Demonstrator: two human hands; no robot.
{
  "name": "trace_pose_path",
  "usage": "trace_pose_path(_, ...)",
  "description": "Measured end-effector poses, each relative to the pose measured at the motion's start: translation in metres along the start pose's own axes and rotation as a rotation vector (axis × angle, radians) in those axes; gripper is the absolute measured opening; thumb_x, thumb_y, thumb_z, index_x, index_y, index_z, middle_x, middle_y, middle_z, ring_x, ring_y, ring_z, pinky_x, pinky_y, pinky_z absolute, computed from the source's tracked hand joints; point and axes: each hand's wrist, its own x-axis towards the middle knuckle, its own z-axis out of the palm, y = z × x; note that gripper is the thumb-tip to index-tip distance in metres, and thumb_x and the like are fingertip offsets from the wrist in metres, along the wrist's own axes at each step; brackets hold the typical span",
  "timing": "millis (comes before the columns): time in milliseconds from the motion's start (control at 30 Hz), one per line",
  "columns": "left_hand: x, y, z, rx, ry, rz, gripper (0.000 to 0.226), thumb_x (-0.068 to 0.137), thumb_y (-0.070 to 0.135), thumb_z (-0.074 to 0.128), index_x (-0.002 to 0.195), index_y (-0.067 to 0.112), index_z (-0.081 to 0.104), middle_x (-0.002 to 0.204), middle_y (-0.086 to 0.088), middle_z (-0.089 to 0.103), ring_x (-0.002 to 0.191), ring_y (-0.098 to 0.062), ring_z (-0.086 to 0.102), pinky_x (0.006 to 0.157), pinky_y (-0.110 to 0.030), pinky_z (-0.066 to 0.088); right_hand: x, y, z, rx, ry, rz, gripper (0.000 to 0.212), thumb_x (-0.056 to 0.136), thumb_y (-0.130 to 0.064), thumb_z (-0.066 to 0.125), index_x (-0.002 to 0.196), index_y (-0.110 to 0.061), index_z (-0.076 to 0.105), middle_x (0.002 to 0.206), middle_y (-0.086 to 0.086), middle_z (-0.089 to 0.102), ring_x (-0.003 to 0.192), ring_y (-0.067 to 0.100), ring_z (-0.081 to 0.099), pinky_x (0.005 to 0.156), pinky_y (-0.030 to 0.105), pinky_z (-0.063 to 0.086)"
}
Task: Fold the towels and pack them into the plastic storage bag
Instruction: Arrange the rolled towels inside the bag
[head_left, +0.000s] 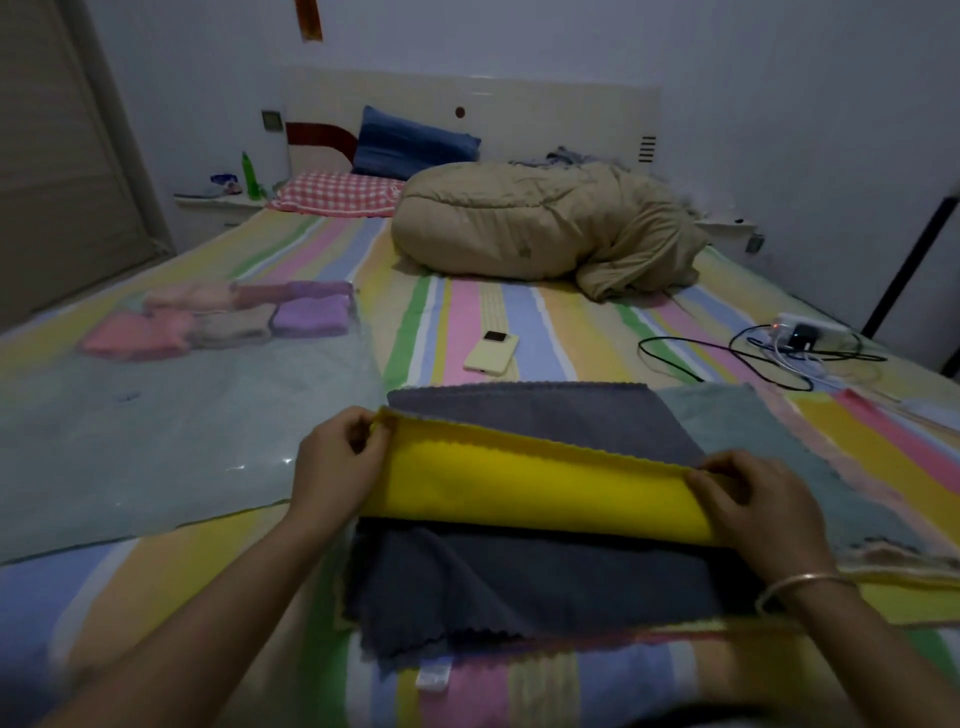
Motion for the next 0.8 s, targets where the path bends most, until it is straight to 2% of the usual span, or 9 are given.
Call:
trace_pose_path(133,0.038,-0.007,0.024,0.133,0.045,-0.070,0.023,0.092,0.030,0.059,0.081,0.012,0.066,0.074,-0.005,0.064,0.074,-0.025,0.058,0.064,-0.033,0.040,0.059,-0.005,0.024,0.050,-0.030,-0.019,0.004,0.084,-0.025,0.070,0.086,-0.022,0.069,0.077,-0.005,0.057,0.080,0.023,0.055,0.074,0.039,0.045)
trace_pose_path(267,0.068,-0.024,0.047,0.274,0.060,-0.113,0.025,0.095,0.031,0.053,0.082,0.011,0.060,0.077,-0.004,0.057,0.074,-0.025,0.052,0.063,-0.033,0.036,0.112,-0.003,0.061,0.066,-0.097,-0.039,0.006,0.088,-0.034,0.063,0.091,-0.030,0.066,0.088,-0.001,0.065,0.087,0.021,0.056,0.083,0.045,0.047)
trace_pose_path(400,0.082,-0.052,0.064,0.378,0.010,-0.159,0.026,0.094,0.033,0.053,0.077,0.014,0.055,0.073,-0.006,0.057,0.074,-0.031,0.055,0.061,-0.035,0.038,0.148,-0.002,0.092,0.004,-0.222,-0.042,0.010,0.086,-0.037,0.065,0.090,-0.029,0.070,0.086,0.000,0.066,0.093,0.024,0.054,0.083,0.042,0.044)
trace_pose_path(533,0.081,-0.062,0.072,0.419,-0.002,-0.161,0.024,0.093,0.031,0.054,0.074,0.016,0.052,0.066,-0.002,0.052,0.068,-0.027,0.050,0.059,-0.034,0.036,0.158,-0.001,0.107,-0.043,-0.286,0.007,0.011,0.086,-0.037,0.067,0.091,-0.028,0.070,0.072,-0.013,0.047,0.088,0.022,0.050,0.081,0.038,0.041)
trace_pose_path(600,0.080,-0.066,0.076,0.434,0.007,-0.147,0.022,0.093,0.031,0.054,0.076,0.017,0.052,0.069,-0.004,0.055,0.069,-0.029,0.052,0.059,-0.034,0.038,0.156,0.000,0.111,-0.046,-0.318,0.028,0.008,0.086,-0.038,0.066,0.090,-0.031,0.068,0.073,-0.014,0.043,0.086,0.021,0.049,0.082,0.038,0.042)
trace_pose_path(700,0.078,-0.070,0.077,0.436,0.006,-0.143,0.019,0.093,0.031,0.055,0.084,0.015,0.056,0.081,-0.008,0.062,0.075,-0.031,0.055,0.062,-0.034,0.038,0.153,0.000,0.113,-0.021,-0.378,0.091,0.008,0.086,-0.039,0.066,0.092,-0.033,0.064,0.078,-0.008,0.046,0.095,0.025,0.052,0.085,0.040,0.044)
trace_pose_path(767,0.080,-0.071,0.076,0.438,-0.017,-0.143,0.019,0.093,0.032,0.056,0.091,0.013,0.059,0.088,-0.010,0.064,0.081,-0.032,0.057,0.064,-0.033,0.037,0.152,-0.001,0.112,-0.036,-0.386,0.123,0.017,0.085,-0.039,0.066,0.100,-0.031,0.063,0.086,-0.006,0.053,0.101,0.025,0.050,0.088,0.041,0.043)
trace_pose_path(800,0.081,-0.071,0.075,0.433,-0.029,-0.146,0.019,0.093,0.032,0.056,0.092,0.013,0.060,0.091,-0.011,0.065,0.081,-0.030,0.056,0.064,-0.034,0.037,0.151,-0.001,0.111,-0.064,-0.372,0.129,0.026,0.084,-0.040,0.067,0.107,-0.030,0.061,0.097,-0.003,0.058,0.105,0.025,0.049,0.090,0.041,0.043)
